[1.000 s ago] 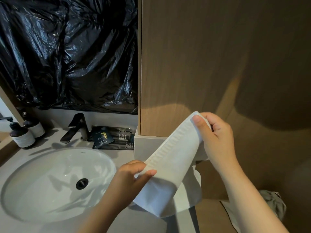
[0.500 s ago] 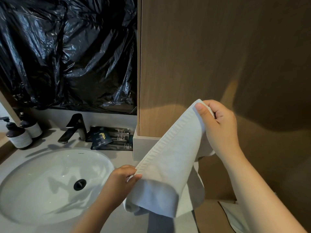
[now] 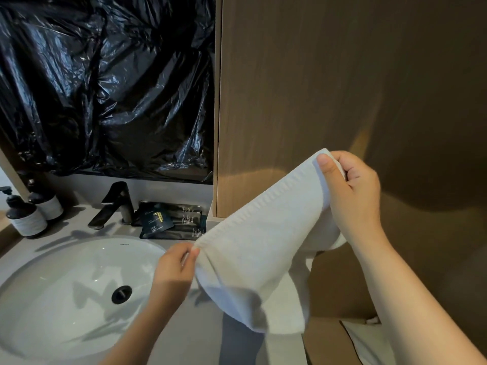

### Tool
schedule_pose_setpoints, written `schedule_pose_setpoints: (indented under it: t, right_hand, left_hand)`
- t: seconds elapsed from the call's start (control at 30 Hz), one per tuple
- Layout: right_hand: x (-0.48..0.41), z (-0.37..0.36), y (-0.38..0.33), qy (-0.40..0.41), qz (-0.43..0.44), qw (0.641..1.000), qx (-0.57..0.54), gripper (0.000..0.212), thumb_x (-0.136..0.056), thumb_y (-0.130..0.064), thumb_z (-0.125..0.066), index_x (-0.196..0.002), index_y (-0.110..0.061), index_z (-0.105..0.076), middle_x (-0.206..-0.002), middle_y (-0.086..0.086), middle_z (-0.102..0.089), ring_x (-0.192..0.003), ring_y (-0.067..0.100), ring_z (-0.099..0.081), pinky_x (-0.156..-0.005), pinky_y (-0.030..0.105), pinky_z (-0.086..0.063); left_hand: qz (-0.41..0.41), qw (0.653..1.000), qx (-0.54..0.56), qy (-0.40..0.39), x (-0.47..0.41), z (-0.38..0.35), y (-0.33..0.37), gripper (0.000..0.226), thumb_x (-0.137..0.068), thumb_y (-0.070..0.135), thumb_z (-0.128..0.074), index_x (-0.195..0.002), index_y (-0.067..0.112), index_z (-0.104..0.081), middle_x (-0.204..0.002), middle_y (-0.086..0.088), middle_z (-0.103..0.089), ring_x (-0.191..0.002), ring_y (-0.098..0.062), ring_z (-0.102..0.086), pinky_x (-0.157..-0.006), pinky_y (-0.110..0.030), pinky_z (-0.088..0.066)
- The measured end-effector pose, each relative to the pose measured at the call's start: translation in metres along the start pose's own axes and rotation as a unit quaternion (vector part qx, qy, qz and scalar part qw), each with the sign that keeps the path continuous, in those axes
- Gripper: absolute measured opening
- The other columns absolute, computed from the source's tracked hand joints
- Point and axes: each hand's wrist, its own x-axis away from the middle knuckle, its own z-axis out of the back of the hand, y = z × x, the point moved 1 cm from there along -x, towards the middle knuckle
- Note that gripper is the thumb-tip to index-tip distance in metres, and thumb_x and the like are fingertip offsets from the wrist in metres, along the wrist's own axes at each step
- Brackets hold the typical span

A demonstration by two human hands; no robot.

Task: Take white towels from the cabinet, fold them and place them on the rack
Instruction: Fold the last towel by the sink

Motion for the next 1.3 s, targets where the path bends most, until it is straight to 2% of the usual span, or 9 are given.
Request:
schedule_pose_setpoints:
  t: [0.13, 0.23, 0.33, 0.47, 0.7, 0.97, 1.03, 1.13, 1.3]
  right_hand:
    - [-0.014, 0.019, -0.004, 0.072, 0.034, 0.997, -0.001, 0.035, -0.100, -0.033, -0.051, -0.069, -0.018, -0.054, -0.061, -0.010, -0.050, -0.060, 0.004, -0.047, -0.053, 0.008, -0.032]
    - [-0.016, 0.030, 0.007, 0.111, 0.020, 0.994, 0.004, 0.045, -0.100, -0.038, -0.049, -0.070, -0.005, -0.051, -0.063, 0.003, -0.047, -0.059, 0.016, -0.043, -0.051, 0.013, -0.031]
    - [-0.007, 0.031, 0.025, 0.117, -0.027, 0.993, 0.008, 0.047, -0.100, -0.039, -0.048, -0.074, 0.000, -0.053, -0.069, 0.014, -0.050, -0.063, 0.022, -0.046, -0.053, 0.025, -0.036]
    - [0.007, 0.027, 0.052, 0.125, -0.076, 0.989, 0.020, 0.039, -0.100, -0.041, -0.048, -0.068, -0.019, -0.053, -0.063, -0.002, -0.050, -0.058, 0.005, -0.046, -0.053, 0.010, -0.035]
    - [0.018, 0.026, 0.086, 0.138, -0.135, 0.981, 0.034, 0.033, -0.098, -0.041, -0.050, -0.073, -0.022, -0.058, -0.070, -0.006, -0.056, -0.064, 0.000, -0.050, -0.062, 0.022, -0.040]
    - [0.023, 0.024, 0.099, 0.127, -0.148, 0.978, 0.072, 0.031, -0.098, -0.042, -0.050, -0.079, -0.020, -0.060, -0.070, -0.013, -0.054, -0.067, 0.004, -0.051, -0.063, 0.020, -0.039]
    - [0.023, 0.026, 0.102, 0.128, -0.152, 0.977, 0.073, 0.031, -0.098, -0.042, -0.050, -0.079, -0.019, -0.058, -0.068, -0.014, -0.050, -0.064, 0.003, -0.048, -0.060, 0.016, -0.035]
    - [0.023, 0.026, 0.104, 0.121, -0.166, 0.976, 0.076, 0.030, -0.098, -0.042, -0.049, -0.084, -0.019, -0.061, -0.072, -0.012, -0.054, -0.067, 0.004, -0.051, -0.060, 0.015, -0.036]
    - [0.025, 0.023, 0.107, 0.116, -0.178, 0.974, 0.083, 0.031, -0.098, -0.044, -0.049, -0.089, -0.019, -0.064, -0.078, -0.010, -0.059, -0.074, 0.008, -0.056, -0.064, 0.016, -0.040]
  left_hand:
    - [-0.077, 0.990, 0.032, 0.113, -0.037, 0.037, 0.047, 0.020, -0.099, 0.022, -0.052, -0.080, 0.023, -0.058, -0.075, 0.007, -0.060, -0.070, -0.007, -0.055, -0.063, -0.024, -0.042]
    - [-0.141, 0.977, 0.000, 0.158, -0.065, 0.067, 0.081, 0.018, -0.095, 0.033, -0.053, -0.083, 0.022, -0.062, -0.078, 0.011, -0.061, -0.077, 0.001, -0.056, -0.067, -0.009, -0.038]
    - [-0.163, 0.981, -0.049, 0.088, -0.079, 0.073, 0.089, 0.015, -0.095, 0.029, -0.059, -0.085, 0.021, -0.066, -0.082, 0.012, -0.063, -0.080, 0.005, -0.056, -0.067, -0.017, -0.041]
    - [-0.152, 0.980, -0.127, -0.016, -0.072, 0.049, 0.064, 0.014, -0.095, 0.022, -0.059, -0.095, 0.013, -0.069, -0.088, -0.001, -0.065, -0.081, -0.019, -0.060, -0.072, -0.032, -0.046]
    - [-0.167, 0.974, -0.109, -0.107, -0.051, 0.016, 0.033, 0.006, -0.092, 0.014, -0.063, -0.092, 0.016, -0.069, -0.083, 0.010, -0.063, -0.075, 0.002, -0.053, -0.067, -0.005, -0.034]
    - [-0.088, 0.964, -0.072, -0.238, -0.033, 0.009, -0.001, 0.036, -0.086, 0.033, -0.072, -0.057, 0.024, -0.052, -0.056, 0.009, -0.042, -0.054, -0.006, -0.038, -0.054, -0.022, -0.029]
    - [-0.059, 0.954, -0.097, -0.277, -0.027, 0.009, -0.010, 0.043, -0.083, 0.042, -0.072, -0.057, 0.019, -0.047, -0.055, 0.009, -0.038, -0.053, -0.006, -0.035, -0.054, -0.024, -0.027]
    - [-0.050, 0.938, -0.163, -0.303, -0.017, 0.010, -0.025, 0.032, -0.079, 0.045, -0.076, -0.063, 0.019, -0.065, -0.066, 0.010, -0.061, -0.064, -0.004, -0.053, -0.063, -0.017, -0.041]
    - [-0.137, 0.940, -0.138, -0.281, -0.002, 0.015, -0.035, 0.014, -0.080, 0.020, -0.079, -0.078, 0.010, -0.070, -0.079, 0.003, -0.062, -0.073, -0.009, -0.057, -0.073, -0.026, -0.048]
